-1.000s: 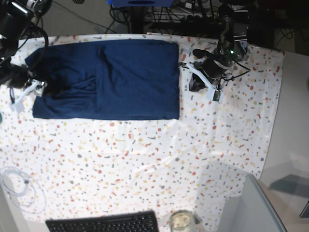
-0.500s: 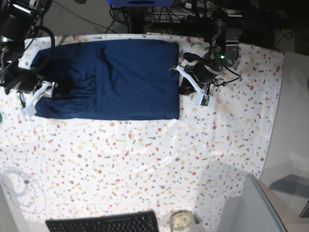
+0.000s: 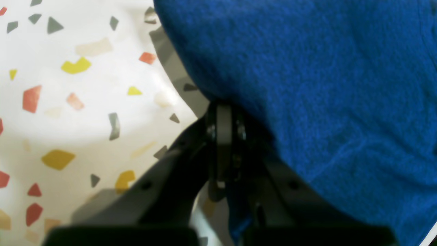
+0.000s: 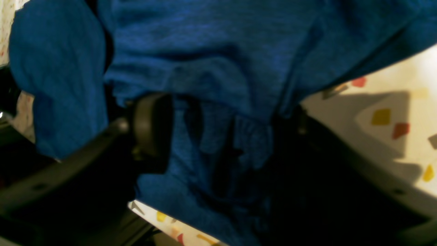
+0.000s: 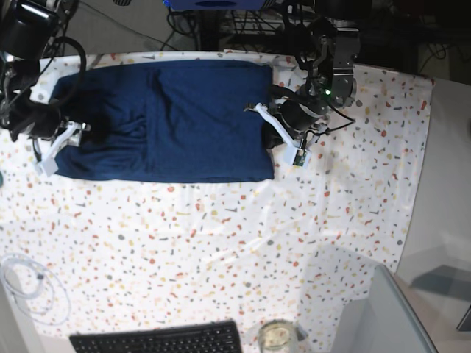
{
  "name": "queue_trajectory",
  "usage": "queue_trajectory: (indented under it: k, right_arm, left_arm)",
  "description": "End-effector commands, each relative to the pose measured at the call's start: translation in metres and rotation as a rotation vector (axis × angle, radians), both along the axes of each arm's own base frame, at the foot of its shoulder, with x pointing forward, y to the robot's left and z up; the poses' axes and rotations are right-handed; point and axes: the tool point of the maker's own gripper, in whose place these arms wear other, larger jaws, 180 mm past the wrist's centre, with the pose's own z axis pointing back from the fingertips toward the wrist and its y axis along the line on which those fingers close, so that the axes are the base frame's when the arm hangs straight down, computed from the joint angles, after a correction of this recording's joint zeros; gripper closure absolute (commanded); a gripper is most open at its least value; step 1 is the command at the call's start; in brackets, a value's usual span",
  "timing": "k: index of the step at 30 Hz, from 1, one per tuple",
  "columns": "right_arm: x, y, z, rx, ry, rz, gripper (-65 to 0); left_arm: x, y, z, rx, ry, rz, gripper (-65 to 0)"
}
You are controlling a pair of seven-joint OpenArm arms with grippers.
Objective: Layout the t-shirt on the table in an organized manner, then fold the t-shirt properly
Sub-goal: 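Lift the shirt's side with the right gripper and fold it over toward the left gripper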
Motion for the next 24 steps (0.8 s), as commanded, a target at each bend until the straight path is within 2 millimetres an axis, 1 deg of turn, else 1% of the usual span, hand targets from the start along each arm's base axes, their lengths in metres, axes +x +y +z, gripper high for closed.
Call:
queue_trajectory:
  k: [1, 3, 5, 8, 10, 12, 14, 15, 16, 20, 22, 24]
  right_arm:
    - [0.012, -0.004, 0.008, -0.004, -0.040, -0.004, -29.3]
    - [0.018, -0.004, 0.011, -0.001, -0.064, -0.015, -18.2]
    - [0.026, -0.004, 0.015, 0.001, -0.089, -0.023, -8.9]
    - [0.031, -0.004, 0.019, -0.001, -0.104, -0.025, -0.8]
    - [0.033, -0.004, 0.021, -0.003, -0.108, -0.020, -0.2]
    - [0.033, -0.005, 0.023, -0.011, -0.109, -0.013, -0.3]
    - [0.028, -0.006, 0.025, -0.030, -0.092, 0.014, -0.3]
    - [0.026, -0.006, 0.028, -0.045, -0.090, 0.031, -0.3]
    - [0.026, 0.001, 0.031, -0.046, -0.098, 0.045, -0.3]
    - [0.015, 0.019, 0.045, -0.076, -0.111, 0.102, -0.3]
    - [0.009, 0.035, 0.051, -0.073, -0.120, 0.125, -0.3]
    - [0.006, 0.046, 0.060, -0.081, -0.139, 0.142, -0.3]
  left_arm:
    - [0.005, 0.001, 0.004, 0.007, -0.011, -0.003, 0.0]
    - [0.005, 0.002, 0.003, 0.009, -0.010, -0.004, 0.0]
    - [0.004, 0.002, 0.003, 0.011, -0.008, -0.004, 0.0]
    - [0.001, 0.005, 0.002, 0.015, -0.004, -0.004, 0.0]
    - [0.002, 0.014, 0.002, 0.032, -0.007, 0.000, 0.0]
    - [-0.002, 0.017, 0.001, 0.035, -0.001, 0.006, 0.0]
    - [-0.003, 0.018, 0.000, 0.036, 0.000, 0.005, 0.0]
    - [-0.004, 0.022, 0.000, 0.045, 0.002, 0.004, 0.0]
    - [-0.005, 0.024, -0.001, 0.051, 0.003, 0.001, 0.0]
    - [-0.006, 0.025, -0.002, 0.053, 0.006, 0.002, 0.0]
    - [-0.007, 0.026, -0.002, 0.054, 0.008, 0.002, 0.0]
    - [-0.004, 0.028, 0.003, 0.062, -0.007, -0.001, 0.0]
